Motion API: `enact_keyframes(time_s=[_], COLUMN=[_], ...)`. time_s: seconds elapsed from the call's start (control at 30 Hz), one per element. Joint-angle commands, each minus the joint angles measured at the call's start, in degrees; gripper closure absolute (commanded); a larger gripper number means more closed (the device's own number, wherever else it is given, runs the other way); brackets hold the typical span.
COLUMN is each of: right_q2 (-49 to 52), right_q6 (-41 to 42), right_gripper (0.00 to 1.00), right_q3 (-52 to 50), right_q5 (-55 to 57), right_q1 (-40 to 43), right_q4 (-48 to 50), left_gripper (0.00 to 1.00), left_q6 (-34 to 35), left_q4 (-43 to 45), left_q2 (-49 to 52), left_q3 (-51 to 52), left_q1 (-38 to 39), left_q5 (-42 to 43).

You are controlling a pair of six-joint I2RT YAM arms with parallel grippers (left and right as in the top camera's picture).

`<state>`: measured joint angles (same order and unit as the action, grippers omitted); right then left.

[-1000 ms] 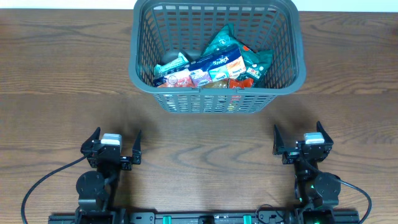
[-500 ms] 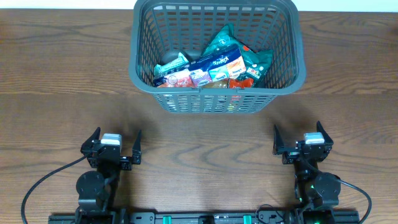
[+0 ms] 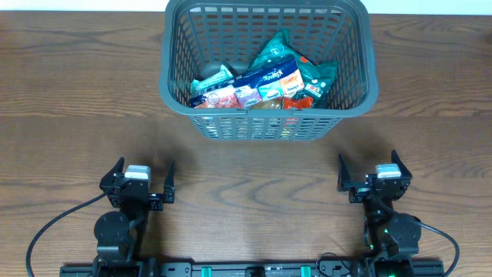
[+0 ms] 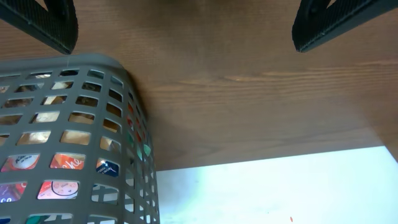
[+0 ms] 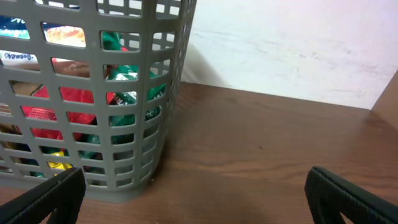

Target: Pack container

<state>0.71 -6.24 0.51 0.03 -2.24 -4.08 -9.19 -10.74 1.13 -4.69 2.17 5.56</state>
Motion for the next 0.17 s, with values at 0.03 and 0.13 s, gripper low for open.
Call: enact_keyframes(time_s=[0.03,0.13], right_q2=[-0.4,-0.4], right_q6=[1.1,1.1], right_gripper=[0.01,0.01], right_q3=[-0.2,-0.2], right_q5=[0.6,0.6], right_q1=[-0.5,-0.5], right_q4=[-0.2,-0.2], left_gripper=[0.01,0.01], left_q6=[0.3,0.3], left_q4=[-2.1,-2.1], left_q2=[0.2,0.2], left_q3=[0.7,0.7], left_q1=[0.3,0.3], left_q5=[0.0,0.0])
